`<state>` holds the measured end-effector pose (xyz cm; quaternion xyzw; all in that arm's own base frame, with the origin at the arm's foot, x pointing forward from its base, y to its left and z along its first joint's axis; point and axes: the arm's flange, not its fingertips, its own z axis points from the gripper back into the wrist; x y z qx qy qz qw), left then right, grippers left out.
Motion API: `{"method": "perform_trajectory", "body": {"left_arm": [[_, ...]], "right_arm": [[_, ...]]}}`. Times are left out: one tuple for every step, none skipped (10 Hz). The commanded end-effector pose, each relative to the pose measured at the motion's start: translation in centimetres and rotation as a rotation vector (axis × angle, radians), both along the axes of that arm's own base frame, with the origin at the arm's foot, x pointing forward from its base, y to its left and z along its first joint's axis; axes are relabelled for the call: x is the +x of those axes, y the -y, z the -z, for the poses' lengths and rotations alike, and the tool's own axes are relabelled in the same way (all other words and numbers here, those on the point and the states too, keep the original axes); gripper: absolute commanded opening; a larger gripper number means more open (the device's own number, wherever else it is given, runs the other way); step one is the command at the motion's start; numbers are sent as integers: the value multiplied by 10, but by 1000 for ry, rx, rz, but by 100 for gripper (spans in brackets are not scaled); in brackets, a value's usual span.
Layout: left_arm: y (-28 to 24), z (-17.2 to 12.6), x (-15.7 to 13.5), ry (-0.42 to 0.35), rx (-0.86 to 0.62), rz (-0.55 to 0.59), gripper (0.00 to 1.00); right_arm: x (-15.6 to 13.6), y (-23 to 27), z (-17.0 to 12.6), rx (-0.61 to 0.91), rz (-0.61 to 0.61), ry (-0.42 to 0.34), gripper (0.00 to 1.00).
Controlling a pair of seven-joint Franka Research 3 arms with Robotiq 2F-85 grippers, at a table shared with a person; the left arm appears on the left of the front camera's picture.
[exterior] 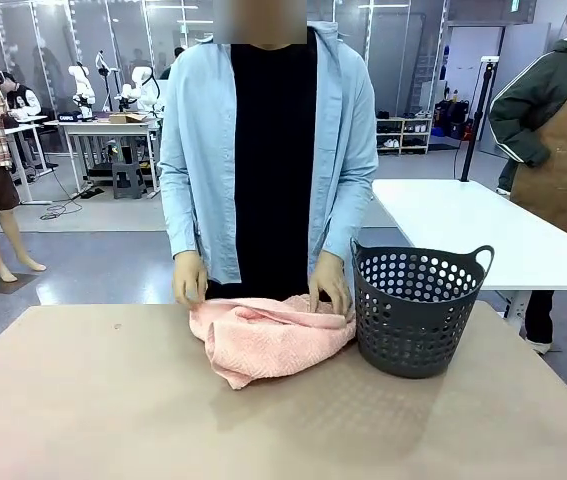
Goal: Fold the towel.
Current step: Grab the top end of the 100 cm Hotel Towel extended by the human.
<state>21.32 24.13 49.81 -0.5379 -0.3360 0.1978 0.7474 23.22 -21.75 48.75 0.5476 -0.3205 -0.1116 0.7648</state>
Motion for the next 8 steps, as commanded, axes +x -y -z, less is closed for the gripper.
{"method": "perform_trajectory", "body": {"left_arm": [[0, 0, -2, -6, 0, 9, 100], [0, 0, -2, -6, 0, 9, 100], [0, 0, -2, -6, 0, 9, 100], [0, 0, -2, -6, 0, 9, 100], [0, 0, -2, -6, 0, 9, 100], [0, 0, -2, -6, 0, 9, 100], [0, 0, -2, -6, 0, 9, 100], [0, 0, -2, -6, 0, 9, 100]], "right_arm": [[1, 0, -2, 9, 2, 5, 100], [1, 0, -2, 9, 2, 5, 100], [1, 0, -2, 9, 2, 5, 100], [1, 0, -2, 9, 2, 5, 100], [1, 0, -2, 9, 2, 5, 100], [1, 0, -2, 9, 2, 5, 100], [1, 0, -2, 9, 2, 5, 100], [1, 0, -2, 9, 2, 5, 100]]}}
